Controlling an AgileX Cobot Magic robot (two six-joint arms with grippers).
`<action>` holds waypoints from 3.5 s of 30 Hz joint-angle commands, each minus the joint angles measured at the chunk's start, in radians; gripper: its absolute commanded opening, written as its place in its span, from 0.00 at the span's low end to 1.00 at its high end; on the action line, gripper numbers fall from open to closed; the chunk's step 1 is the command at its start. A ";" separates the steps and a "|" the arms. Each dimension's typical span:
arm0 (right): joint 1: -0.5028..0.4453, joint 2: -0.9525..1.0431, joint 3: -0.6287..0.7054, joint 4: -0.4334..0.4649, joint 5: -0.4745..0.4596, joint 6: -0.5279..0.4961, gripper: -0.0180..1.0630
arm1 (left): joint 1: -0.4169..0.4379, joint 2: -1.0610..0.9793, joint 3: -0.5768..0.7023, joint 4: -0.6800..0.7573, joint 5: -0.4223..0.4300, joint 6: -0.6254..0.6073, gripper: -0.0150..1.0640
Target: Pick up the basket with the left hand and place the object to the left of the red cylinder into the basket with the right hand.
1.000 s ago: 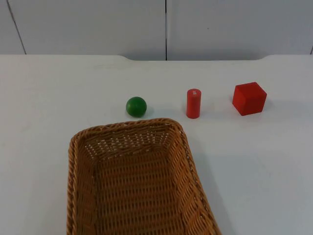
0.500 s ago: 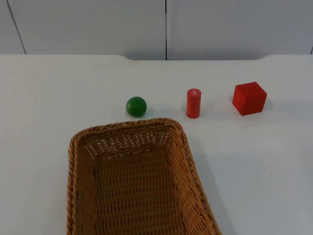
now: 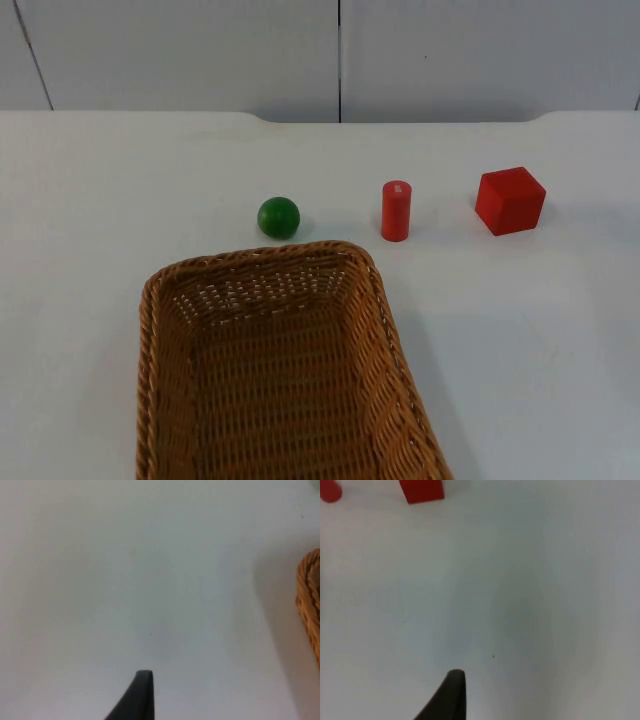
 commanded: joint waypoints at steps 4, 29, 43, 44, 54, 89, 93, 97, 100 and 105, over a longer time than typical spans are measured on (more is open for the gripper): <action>-0.005 0.018 -0.005 0.005 0.012 -0.004 0.99 | -0.006 0.055 -0.008 -0.019 -0.009 -0.006 0.99; -0.005 0.018 -0.005 0.034 0.016 0.000 0.99 | -0.180 0.424 -0.038 -0.288 -0.104 0.061 0.99; -0.005 0.018 -0.005 0.038 0.018 0.000 0.99 | -0.348 0.651 -0.038 -0.333 -0.247 -0.057 0.89; -0.005 0.018 -0.005 0.038 0.018 0.000 0.99 | -0.352 0.670 -0.038 -0.333 -0.257 -0.057 0.88; -0.005 0.018 -0.005 0.038 0.018 0.000 0.99 | -0.419 0.766 -0.038 -0.373 -0.342 -0.058 0.87; -0.005 0.018 -0.005 0.037 0.018 0.000 0.99 | -0.133 0.580 -0.038 -0.384 0.016 0.227 0.01; -0.005 0.018 -0.005 0.037 0.018 0.000 0.99 | -0.020 0.517 -0.038 -0.384 0.090 0.286 0.01; -0.005 0.018 -0.005 0.037 0.018 0.000 0.99 | 0.076 0.469 -0.038 -0.378 0.151 0.342 0.01; -0.005 0.018 -0.005 0.037 0.016 0.000 0.99 | 0.149 0.439 -0.031 -0.390 0.175 0.363 0.01; -0.005 0.018 -0.005 0.039 0.014 0.000 0.99 | 0.169 0.436 -0.027 -0.415 0.180 0.400 0.01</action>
